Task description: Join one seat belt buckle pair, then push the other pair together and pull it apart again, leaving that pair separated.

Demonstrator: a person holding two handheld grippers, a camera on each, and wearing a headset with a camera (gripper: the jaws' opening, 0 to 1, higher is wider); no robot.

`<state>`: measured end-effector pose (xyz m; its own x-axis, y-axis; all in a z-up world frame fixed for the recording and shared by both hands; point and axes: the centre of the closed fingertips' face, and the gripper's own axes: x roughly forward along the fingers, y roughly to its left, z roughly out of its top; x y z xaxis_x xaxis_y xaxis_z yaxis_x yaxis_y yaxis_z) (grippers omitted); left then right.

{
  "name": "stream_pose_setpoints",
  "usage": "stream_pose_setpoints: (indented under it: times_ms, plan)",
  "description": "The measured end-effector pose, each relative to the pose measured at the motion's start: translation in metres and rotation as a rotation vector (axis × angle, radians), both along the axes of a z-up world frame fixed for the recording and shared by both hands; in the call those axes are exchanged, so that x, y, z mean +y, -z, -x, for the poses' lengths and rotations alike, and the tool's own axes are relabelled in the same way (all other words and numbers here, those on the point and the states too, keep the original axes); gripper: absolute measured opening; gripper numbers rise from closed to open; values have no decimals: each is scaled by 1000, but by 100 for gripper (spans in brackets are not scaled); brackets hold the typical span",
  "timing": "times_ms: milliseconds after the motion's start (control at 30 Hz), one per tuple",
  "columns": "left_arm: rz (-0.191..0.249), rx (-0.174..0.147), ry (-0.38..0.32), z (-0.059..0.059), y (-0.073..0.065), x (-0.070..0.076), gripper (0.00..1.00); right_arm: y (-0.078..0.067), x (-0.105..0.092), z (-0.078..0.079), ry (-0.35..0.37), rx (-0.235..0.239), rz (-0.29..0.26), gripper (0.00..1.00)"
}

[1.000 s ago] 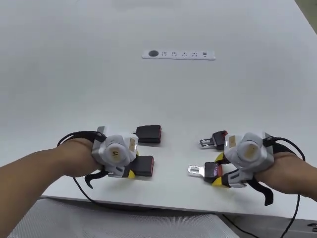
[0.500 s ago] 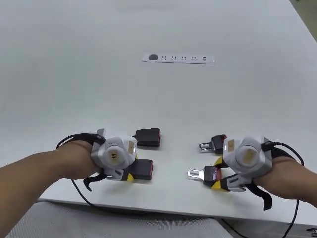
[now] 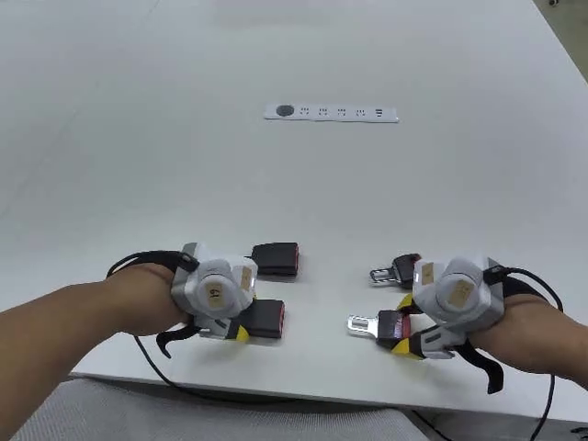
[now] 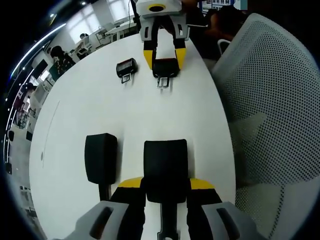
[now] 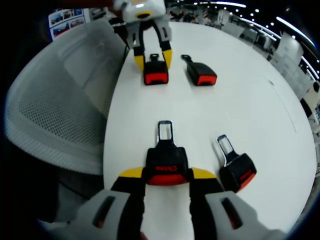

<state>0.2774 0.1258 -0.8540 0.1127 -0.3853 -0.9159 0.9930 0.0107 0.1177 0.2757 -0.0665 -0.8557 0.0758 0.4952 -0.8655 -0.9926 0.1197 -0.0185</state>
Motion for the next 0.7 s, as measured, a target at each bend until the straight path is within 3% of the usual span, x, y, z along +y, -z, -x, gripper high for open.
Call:
stream_pose_setpoints:
  times_ms: [700]
  plan:
    - [-14,14,-12,0,0,0,32,-1,47,4,-10,-12,-45,33]
